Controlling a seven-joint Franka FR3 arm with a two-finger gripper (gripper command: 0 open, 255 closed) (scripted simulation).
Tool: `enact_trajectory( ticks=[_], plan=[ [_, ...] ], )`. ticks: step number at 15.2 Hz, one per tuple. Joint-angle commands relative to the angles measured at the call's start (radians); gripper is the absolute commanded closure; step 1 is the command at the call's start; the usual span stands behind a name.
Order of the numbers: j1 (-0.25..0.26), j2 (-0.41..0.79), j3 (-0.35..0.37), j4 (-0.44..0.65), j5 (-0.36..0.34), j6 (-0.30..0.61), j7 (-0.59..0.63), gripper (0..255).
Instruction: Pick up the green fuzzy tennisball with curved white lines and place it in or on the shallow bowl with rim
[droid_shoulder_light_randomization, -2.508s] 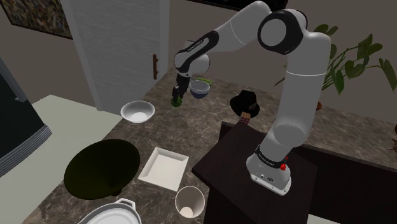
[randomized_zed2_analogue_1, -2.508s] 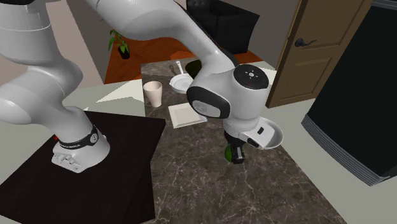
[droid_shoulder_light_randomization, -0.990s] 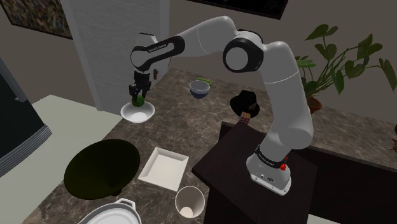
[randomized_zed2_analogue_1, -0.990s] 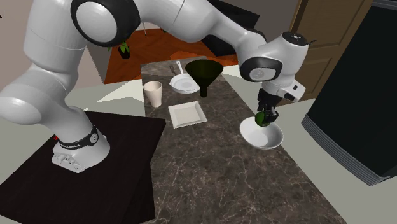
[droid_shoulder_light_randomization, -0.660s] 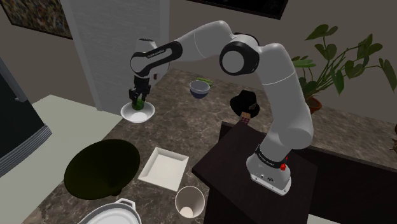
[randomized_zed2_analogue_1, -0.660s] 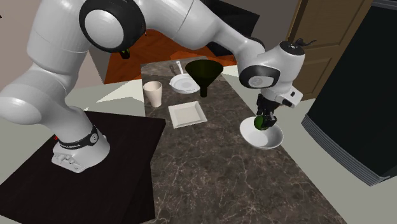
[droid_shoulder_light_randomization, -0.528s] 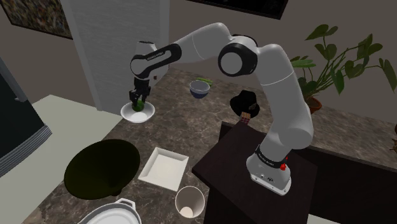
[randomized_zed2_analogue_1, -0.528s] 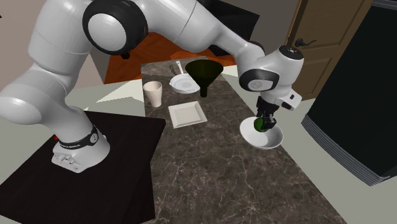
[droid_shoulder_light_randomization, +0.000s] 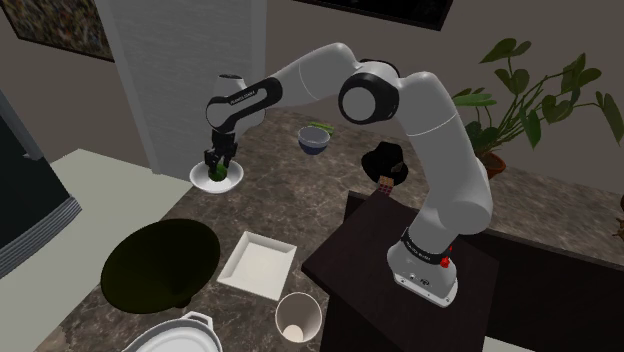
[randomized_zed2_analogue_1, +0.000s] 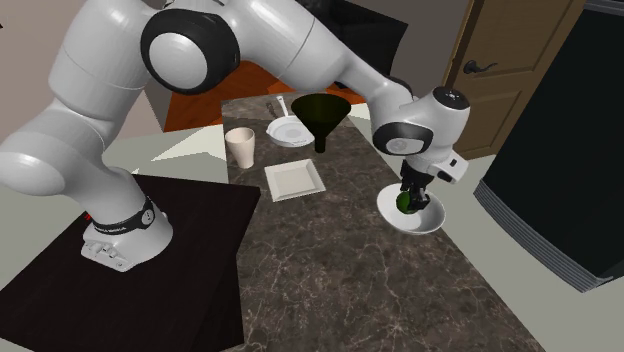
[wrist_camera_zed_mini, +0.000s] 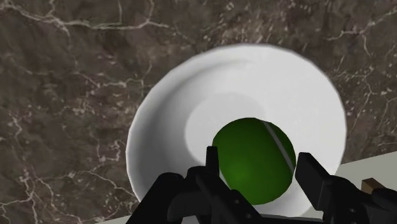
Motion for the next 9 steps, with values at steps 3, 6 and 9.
enact_trajectory(
  ticks=[3, 6, 9],
  plan=[
    [0.000, 0.001, 0.000, 0.000, 0.000, 0.001, 0.000, 255],
    [0.000, 0.001, 0.000, 0.000, 0.000, 0.001, 0.000, 0],
    [0.000, 0.001, 0.000, 0.000, 0.000, 0.001, 0.000, 0]
  ],
)
